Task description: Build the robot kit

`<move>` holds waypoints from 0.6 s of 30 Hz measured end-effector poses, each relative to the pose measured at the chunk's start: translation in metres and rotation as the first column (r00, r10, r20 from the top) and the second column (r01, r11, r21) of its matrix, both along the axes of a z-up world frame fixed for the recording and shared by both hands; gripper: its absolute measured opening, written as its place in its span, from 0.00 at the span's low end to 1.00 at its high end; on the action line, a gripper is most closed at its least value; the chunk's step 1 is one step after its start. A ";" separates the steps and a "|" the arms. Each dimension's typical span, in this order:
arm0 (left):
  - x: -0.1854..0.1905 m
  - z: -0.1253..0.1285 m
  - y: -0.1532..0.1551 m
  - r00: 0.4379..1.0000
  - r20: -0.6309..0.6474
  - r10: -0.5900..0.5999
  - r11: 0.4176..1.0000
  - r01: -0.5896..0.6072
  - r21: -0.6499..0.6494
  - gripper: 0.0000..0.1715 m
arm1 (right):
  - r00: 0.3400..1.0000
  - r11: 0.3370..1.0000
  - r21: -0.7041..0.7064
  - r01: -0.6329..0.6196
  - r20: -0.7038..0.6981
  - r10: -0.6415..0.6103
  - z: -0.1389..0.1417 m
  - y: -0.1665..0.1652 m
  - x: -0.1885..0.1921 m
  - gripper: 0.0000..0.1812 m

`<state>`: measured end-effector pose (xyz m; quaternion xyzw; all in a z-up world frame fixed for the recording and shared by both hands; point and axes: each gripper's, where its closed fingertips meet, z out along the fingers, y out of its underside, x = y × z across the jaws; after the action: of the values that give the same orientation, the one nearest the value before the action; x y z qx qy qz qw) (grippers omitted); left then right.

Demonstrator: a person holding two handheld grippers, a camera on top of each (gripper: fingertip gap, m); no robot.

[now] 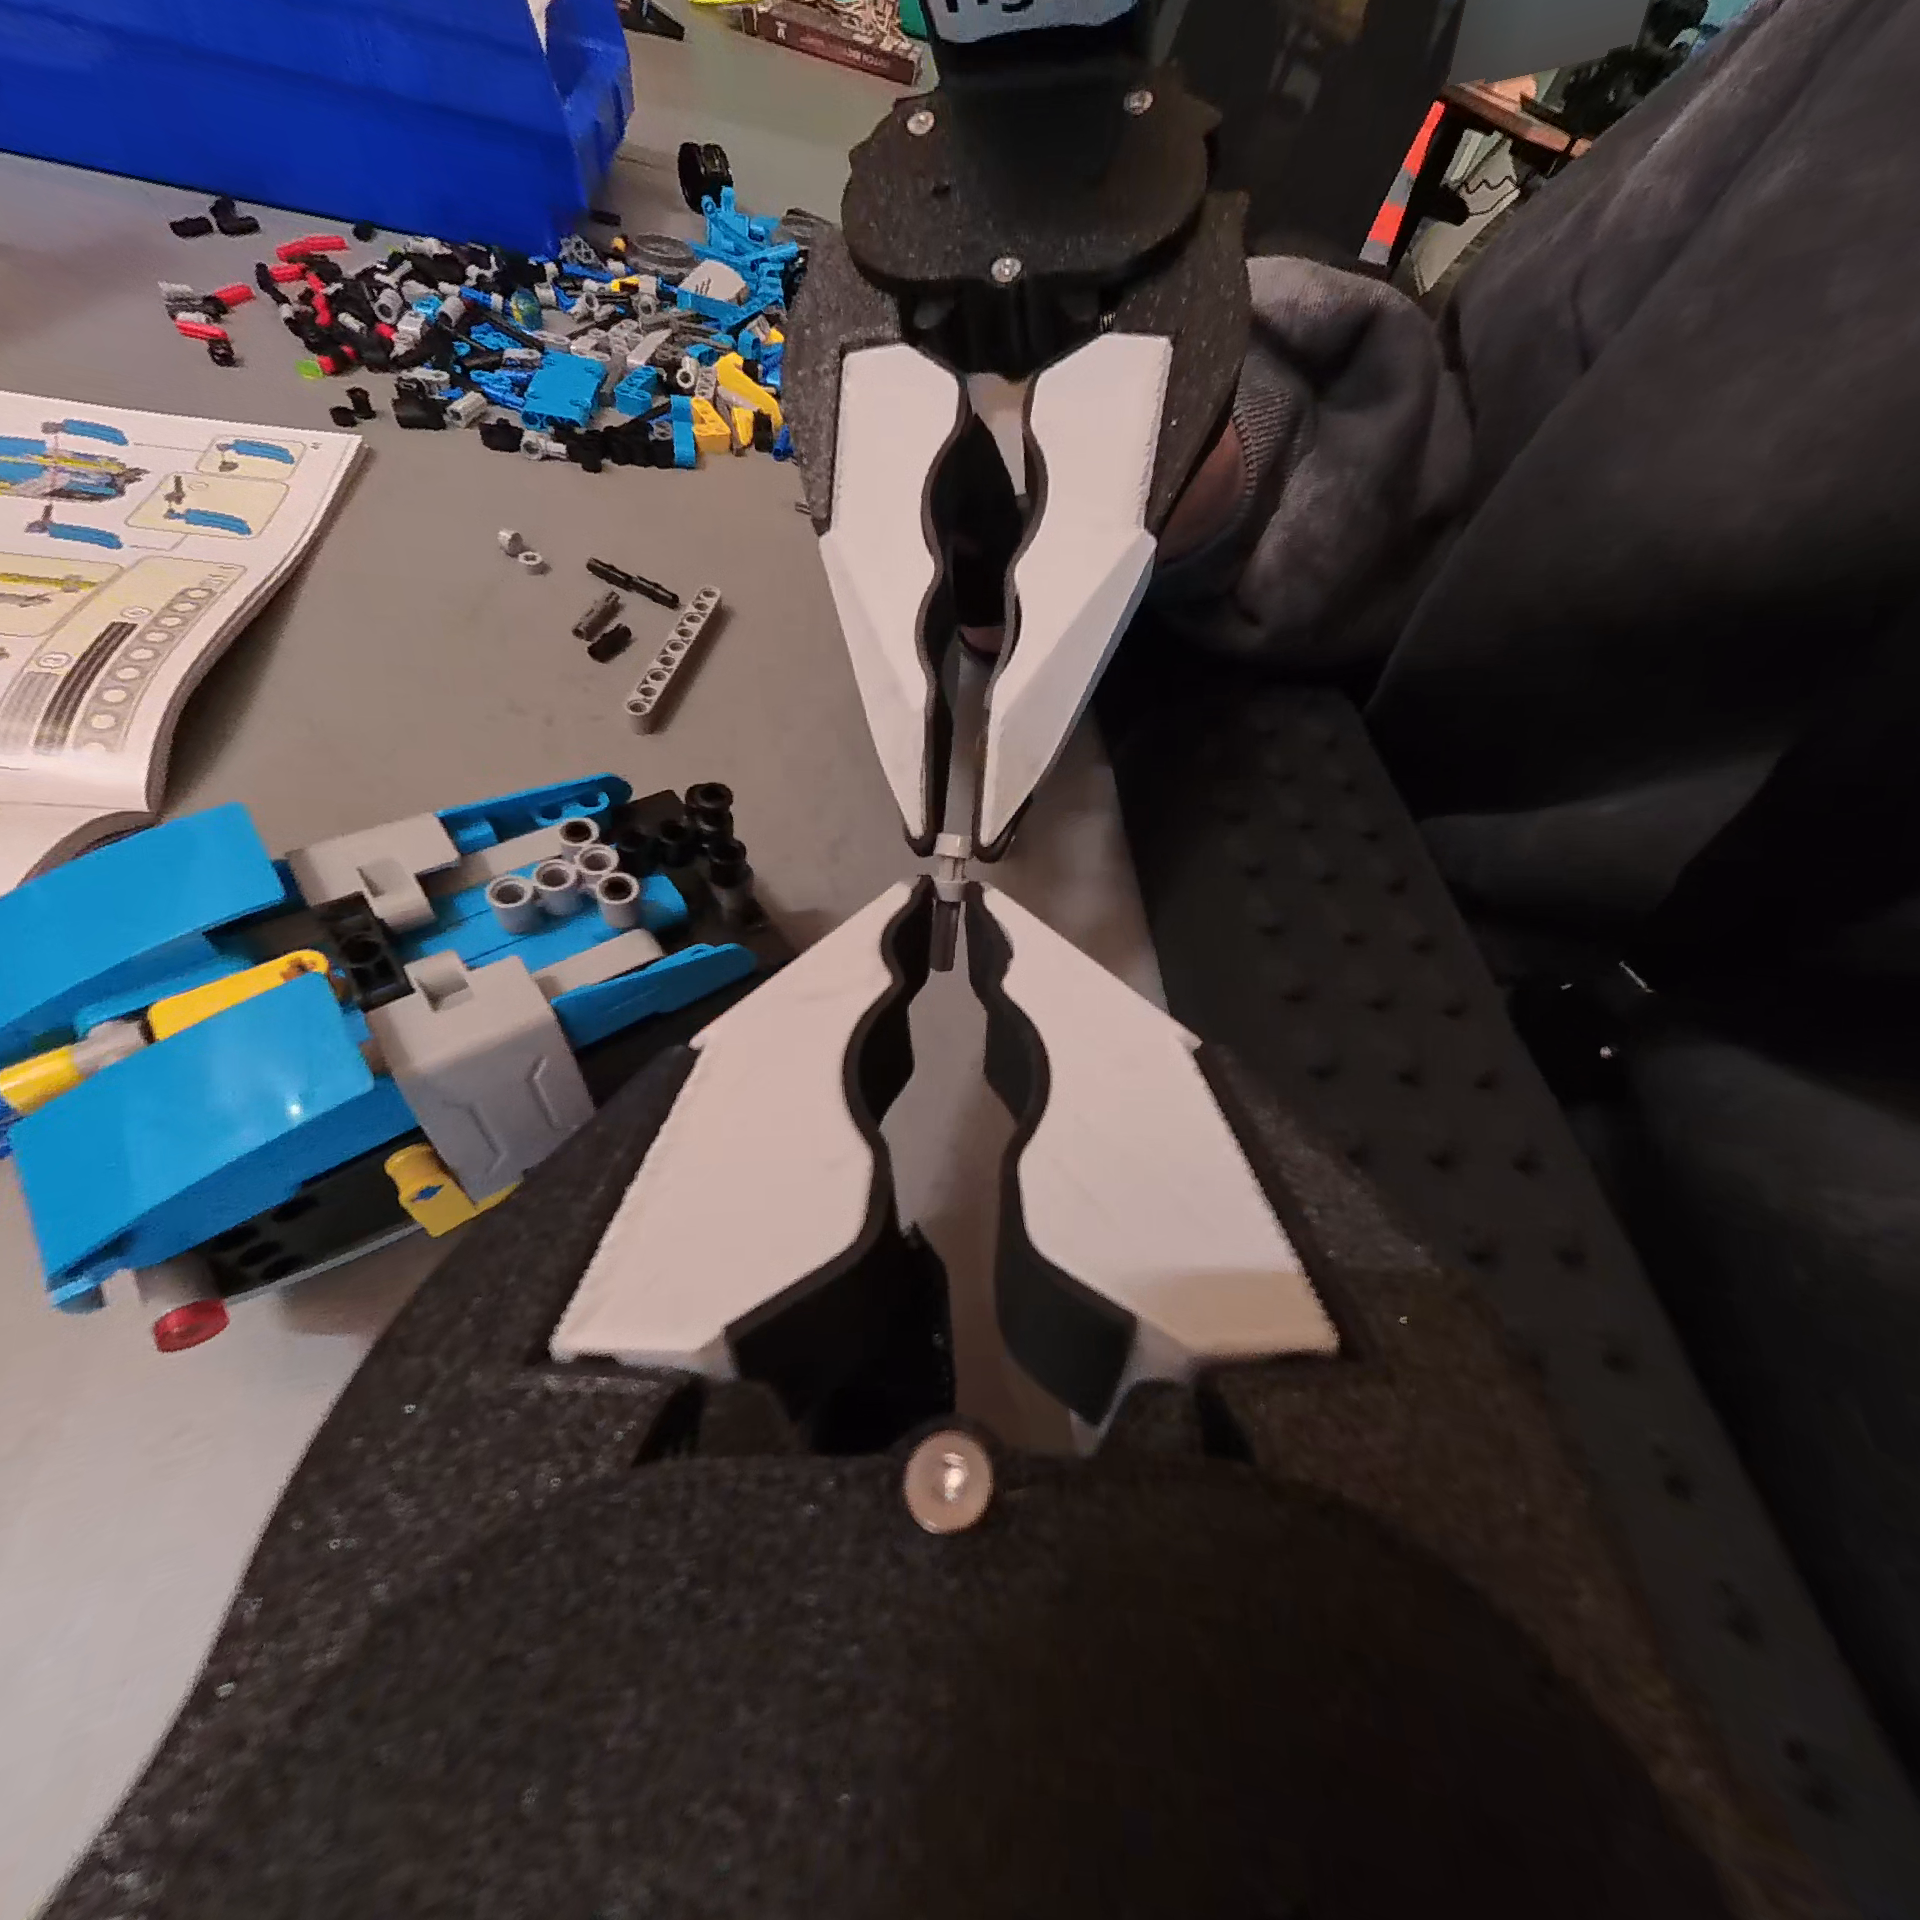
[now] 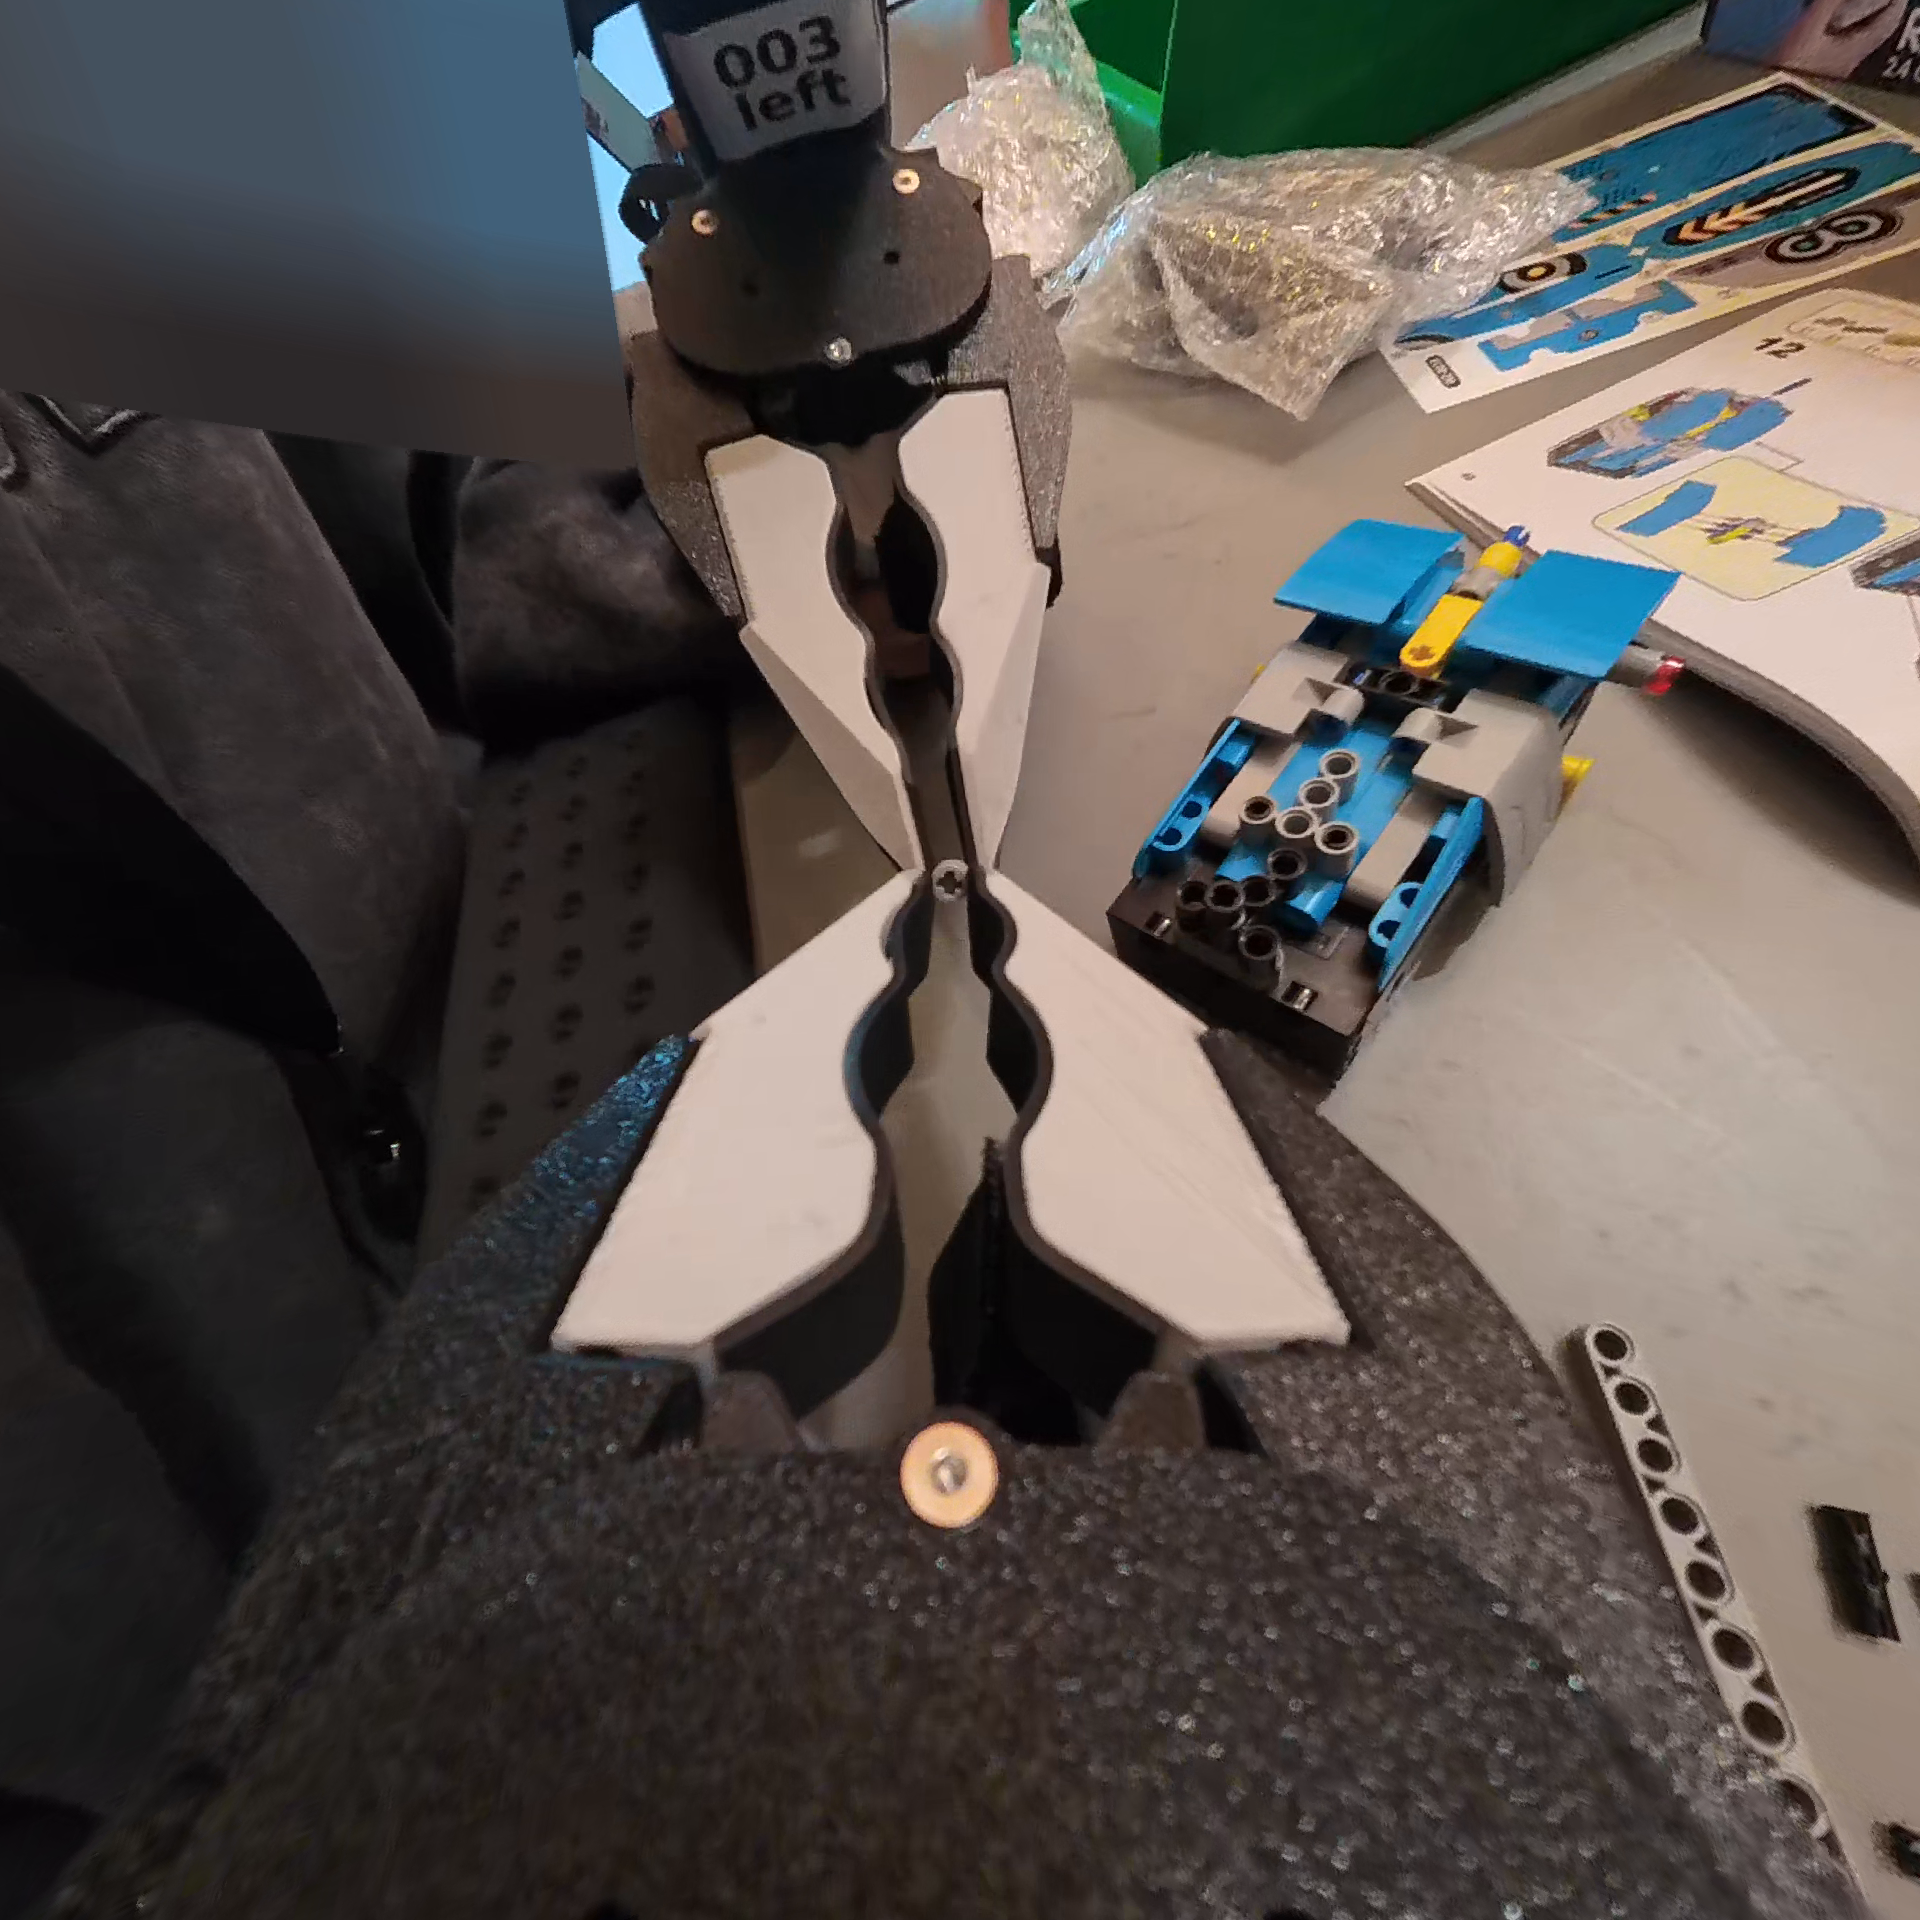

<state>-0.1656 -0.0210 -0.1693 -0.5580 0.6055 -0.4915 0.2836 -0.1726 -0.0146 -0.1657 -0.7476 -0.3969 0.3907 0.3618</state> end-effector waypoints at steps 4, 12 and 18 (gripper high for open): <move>0.001 -0.003 -0.001 1.000 -0.018 0.001 1.000 0.000 0.020 0.03 | 1.000 1.000 -0.010 -0.007 0.009 0.007 -0.003 0.000 0.000 0.04; 0.004 -0.027 -0.012 0.990 -0.140 -0.020 0.989 0.040 0.143 0.03 | 0.972 0.999 -0.007 -0.046 0.229 0.047 -0.023 -0.010 -0.001 0.03; 0.004 -0.041 -0.019 0.975 -0.220 -0.040 0.980 0.081 0.182 0.02 | 0.907 0.996 -0.051 -0.073 0.412 0.088 -0.038 -0.018 0.003 0.03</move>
<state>-0.1612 -0.0403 -0.2107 -0.5596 0.6935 -0.3765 0.2532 -0.1700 -0.0328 -0.2035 -0.8025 -0.4880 0.2451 0.2402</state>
